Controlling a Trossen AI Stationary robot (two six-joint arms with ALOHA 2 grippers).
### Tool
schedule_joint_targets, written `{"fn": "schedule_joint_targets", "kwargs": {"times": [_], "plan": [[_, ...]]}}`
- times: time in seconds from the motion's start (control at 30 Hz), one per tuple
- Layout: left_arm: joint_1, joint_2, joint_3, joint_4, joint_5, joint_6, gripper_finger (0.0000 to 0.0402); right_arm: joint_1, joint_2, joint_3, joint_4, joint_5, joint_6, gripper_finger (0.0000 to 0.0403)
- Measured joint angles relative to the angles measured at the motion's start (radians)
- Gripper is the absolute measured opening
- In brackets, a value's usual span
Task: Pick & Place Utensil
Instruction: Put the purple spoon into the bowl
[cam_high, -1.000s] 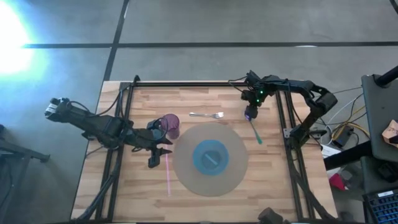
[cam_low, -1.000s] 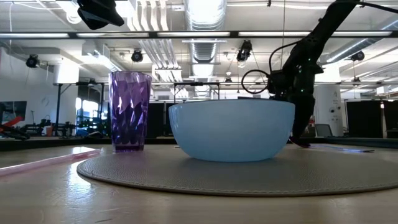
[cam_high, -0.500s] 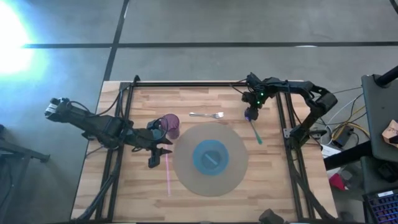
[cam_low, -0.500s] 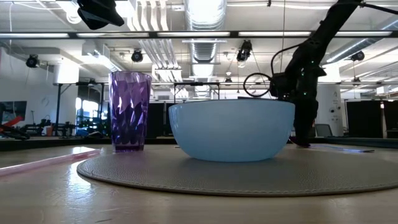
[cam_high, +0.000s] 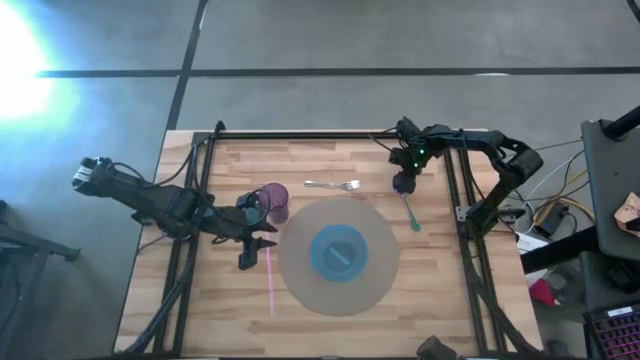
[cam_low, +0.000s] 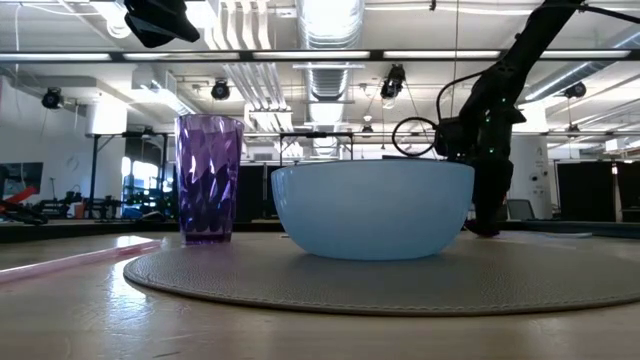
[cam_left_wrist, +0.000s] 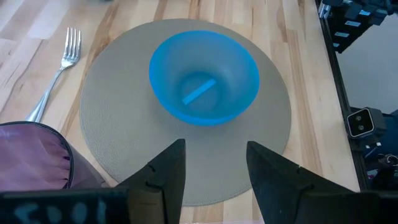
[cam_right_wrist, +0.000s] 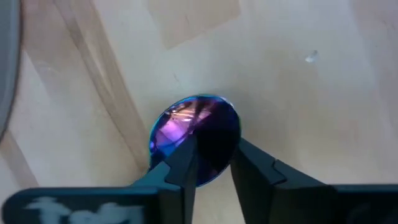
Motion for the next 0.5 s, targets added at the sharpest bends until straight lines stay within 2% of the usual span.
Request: {"fn": "schedule_joint_targets", "kwargs": {"times": [0.3, 0.5], "plan": [[0.000, 0.000, 0.000, 0.000, 0.000, 0.000, 0.0161, -0.003, -0.003, 0.003, -0.002, -0.018, 0.001, 0.0019], [0.000, 0.000, 0.000, 0.000, 0.000, 0.000, 0.0161, -0.017, -0.008, 0.002, -0.010, -0.018, 0.003, 0.0010]]}}
